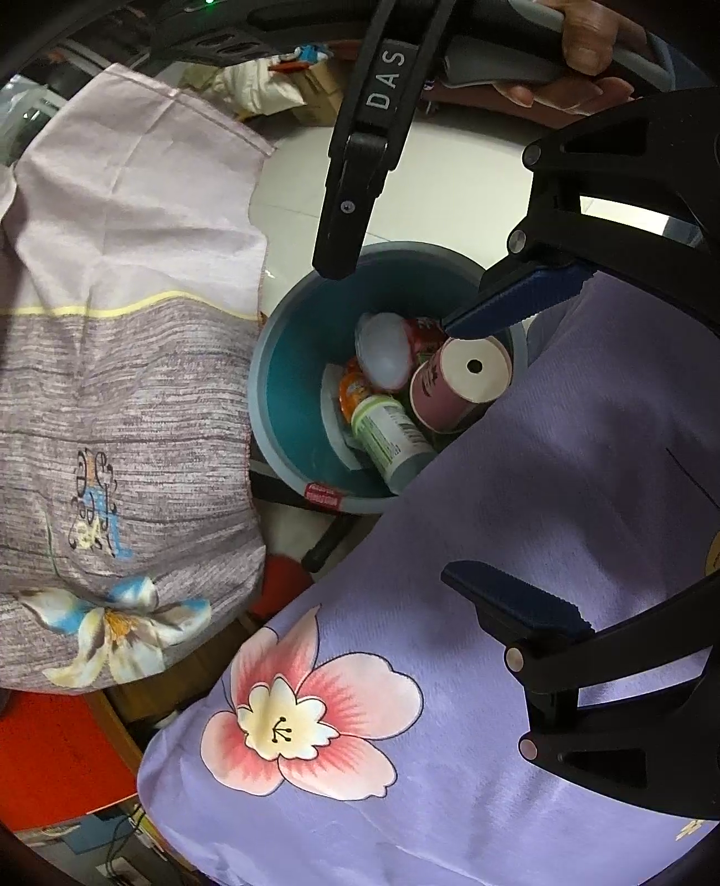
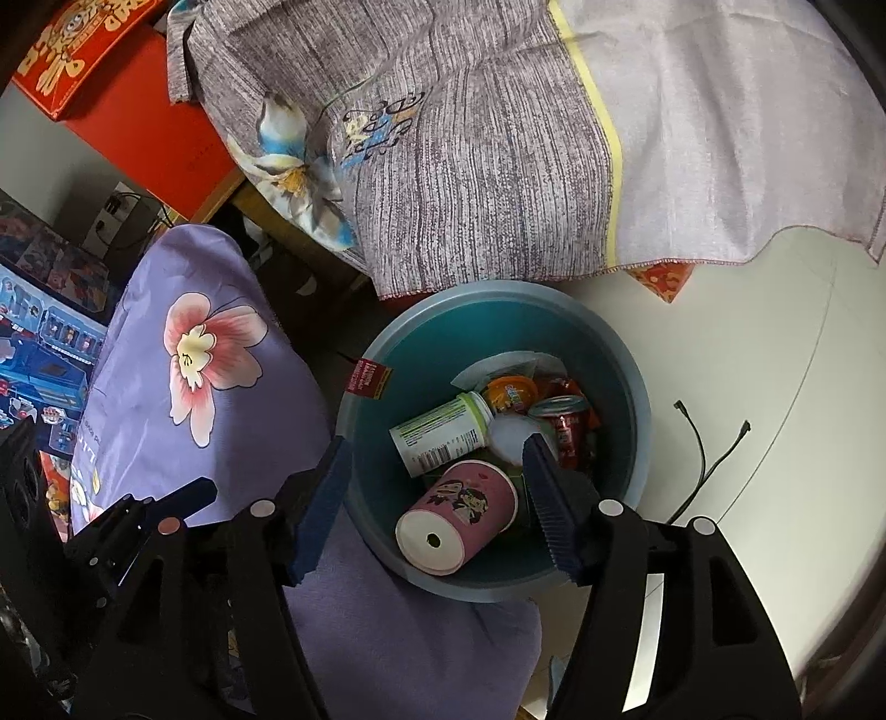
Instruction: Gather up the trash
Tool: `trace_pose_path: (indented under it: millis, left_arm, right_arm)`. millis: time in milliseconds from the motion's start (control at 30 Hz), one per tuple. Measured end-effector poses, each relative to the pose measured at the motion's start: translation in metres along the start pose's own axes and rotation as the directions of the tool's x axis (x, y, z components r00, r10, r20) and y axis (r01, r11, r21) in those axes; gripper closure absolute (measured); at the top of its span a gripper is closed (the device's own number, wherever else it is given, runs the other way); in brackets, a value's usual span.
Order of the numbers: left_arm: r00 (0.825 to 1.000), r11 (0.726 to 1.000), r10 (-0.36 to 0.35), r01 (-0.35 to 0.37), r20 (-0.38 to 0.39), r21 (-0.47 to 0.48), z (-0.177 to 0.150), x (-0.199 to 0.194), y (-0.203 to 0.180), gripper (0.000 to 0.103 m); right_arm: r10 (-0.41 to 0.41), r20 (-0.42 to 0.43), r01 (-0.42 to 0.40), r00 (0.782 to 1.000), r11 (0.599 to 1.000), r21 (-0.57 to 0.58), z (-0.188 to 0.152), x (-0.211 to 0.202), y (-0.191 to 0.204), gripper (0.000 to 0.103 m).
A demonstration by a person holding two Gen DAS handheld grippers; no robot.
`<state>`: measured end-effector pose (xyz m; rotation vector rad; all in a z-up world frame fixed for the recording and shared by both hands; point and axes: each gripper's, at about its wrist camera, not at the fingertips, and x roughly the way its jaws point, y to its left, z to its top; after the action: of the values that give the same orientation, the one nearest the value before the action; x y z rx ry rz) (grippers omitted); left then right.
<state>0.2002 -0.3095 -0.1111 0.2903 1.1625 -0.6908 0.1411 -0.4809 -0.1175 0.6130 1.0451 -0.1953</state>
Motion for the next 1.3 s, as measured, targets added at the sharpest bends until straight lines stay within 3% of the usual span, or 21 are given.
trace_pose_path:
  millis: [367,433,533,667,1033,1300]
  left_arm:
    - [1.0,1.0,0.013,-0.013,0.016,-0.007,-0.008,-0.011,0.004,0.02]
    - [0.999,1.0,0.024,-0.024,0.028,-0.012,-0.011,-0.017,0.006,0.01]
    - [0.997,0.999,0.039,-0.038,0.07,-0.019,-0.016,-0.031,0.008,0.009]
    - [0.997,0.999,0.025,-0.022,0.075,-0.034,-0.023,-0.046,0.013,0.004]
    - [0.986,0.989,0.126,-0.116,0.105,-0.089,-0.058,-0.082,0.023,0.004]
    - [0.976,0.981,0.163,-0.145,0.143,-0.127,-0.09,-0.111,0.026,0.004]
  right_arm:
    - [0.017,0.008,-0.018,1.0,1.0,0.007,-0.007,-0.014,0.004,0.025]
    - [0.024,0.009,-0.024,1.0,1.0,0.012,-0.01,-0.018,0.005,0.022]
    - [0.04,0.019,-0.04,0.999,0.999,0.006,-0.016,-0.025,0.006,0.021]
    - [0.05,0.033,-0.049,0.998,0.998,-0.037,-0.027,-0.038,0.014,0.007]
    - [-0.067,0.091,0.083,0.994,0.979,-0.186,-0.065,-0.076,0.034,0.007]
    - [-0.055,0.137,0.085,0.989,0.971,-0.222,-0.098,-0.103,0.042,0.007]
